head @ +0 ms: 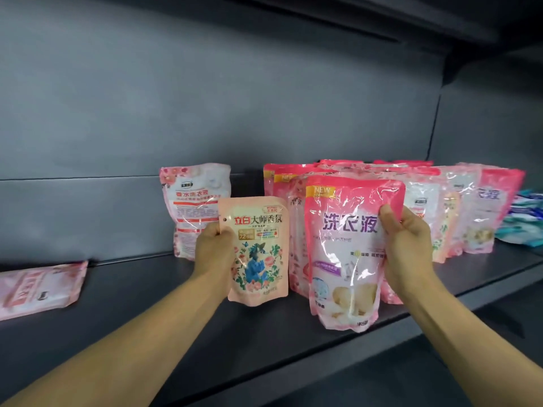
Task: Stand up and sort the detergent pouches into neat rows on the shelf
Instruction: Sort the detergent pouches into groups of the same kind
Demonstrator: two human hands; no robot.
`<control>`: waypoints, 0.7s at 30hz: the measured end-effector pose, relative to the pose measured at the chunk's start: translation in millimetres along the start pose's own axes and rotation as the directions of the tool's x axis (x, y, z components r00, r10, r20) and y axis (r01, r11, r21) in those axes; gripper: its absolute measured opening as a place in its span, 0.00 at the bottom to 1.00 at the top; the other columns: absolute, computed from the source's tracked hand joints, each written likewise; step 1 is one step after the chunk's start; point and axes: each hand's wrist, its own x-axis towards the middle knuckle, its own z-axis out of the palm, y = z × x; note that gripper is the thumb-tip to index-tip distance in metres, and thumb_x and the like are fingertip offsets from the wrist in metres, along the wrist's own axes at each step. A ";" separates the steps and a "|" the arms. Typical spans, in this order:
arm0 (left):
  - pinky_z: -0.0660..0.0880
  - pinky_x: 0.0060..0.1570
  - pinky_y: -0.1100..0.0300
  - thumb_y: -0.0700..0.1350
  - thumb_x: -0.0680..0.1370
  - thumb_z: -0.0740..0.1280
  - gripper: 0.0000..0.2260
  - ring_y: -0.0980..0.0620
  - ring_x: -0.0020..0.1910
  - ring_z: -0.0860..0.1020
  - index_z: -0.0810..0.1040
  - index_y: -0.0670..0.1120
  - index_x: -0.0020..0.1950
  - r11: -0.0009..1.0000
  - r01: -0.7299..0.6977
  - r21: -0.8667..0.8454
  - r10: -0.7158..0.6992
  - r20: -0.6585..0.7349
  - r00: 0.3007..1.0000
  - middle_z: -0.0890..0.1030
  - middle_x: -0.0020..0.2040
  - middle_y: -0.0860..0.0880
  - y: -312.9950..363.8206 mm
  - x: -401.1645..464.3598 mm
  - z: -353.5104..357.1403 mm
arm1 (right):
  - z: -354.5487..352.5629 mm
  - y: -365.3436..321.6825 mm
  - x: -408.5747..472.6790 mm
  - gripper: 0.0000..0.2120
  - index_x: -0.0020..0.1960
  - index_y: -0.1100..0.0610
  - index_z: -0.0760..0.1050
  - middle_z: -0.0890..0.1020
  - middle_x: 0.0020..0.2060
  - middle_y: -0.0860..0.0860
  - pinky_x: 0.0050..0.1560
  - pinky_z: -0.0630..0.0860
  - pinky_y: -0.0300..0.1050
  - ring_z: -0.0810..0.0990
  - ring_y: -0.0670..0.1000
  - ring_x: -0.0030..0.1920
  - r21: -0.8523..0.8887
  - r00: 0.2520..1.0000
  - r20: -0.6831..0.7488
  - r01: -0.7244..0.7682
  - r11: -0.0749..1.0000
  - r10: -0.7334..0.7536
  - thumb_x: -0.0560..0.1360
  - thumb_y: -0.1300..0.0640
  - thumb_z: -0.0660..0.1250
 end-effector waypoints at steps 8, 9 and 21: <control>0.77 0.36 0.57 0.34 0.79 0.57 0.12 0.51 0.38 0.83 0.76 0.47 0.44 0.998 -0.046 -0.044 0.043 -0.066 0.997 0.84 0.40 0.50 -6.3 -20.2 -7.5 | 8.5 18.8 9.9 0.14 0.36 0.53 0.69 0.72 0.32 0.52 0.39 0.70 0.45 0.70 0.52 0.36 -0.026 0.986 -0.124 0.109 0.994 -0.112 0.80 0.59 0.57; 0.78 0.35 0.58 0.35 0.79 0.57 0.12 0.52 0.36 0.83 0.76 0.47 0.45 0.998 -0.057 -0.037 0.054 -0.061 0.997 0.84 0.38 0.52 -7.1 -23.1 -8.5 | 9.5 20.3 10.2 0.14 0.36 0.53 0.68 0.72 0.32 0.51 0.38 0.70 0.44 0.70 0.52 0.36 -0.033 0.982 -0.137 0.123 0.992 -0.126 0.80 0.59 0.57; 0.76 0.34 0.59 0.39 0.81 0.58 0.10 0.57 0.32 0.83 0.76 0.49 0.46 0.993 -0.112 -0.040 0.112 0.001 0.994 0.84 0.34 0.56 -14.5 -40.2 -0.4 | -11.4 28.2 -8.9 0.07 0.54 0.55 0.73 0.82 0.45 0.52 0.49 0.80 0.52 0.82 0.51 0.46 -0.262 0.986 -0.015 0.156 0.952 -0.166 0.79 0.53 0.61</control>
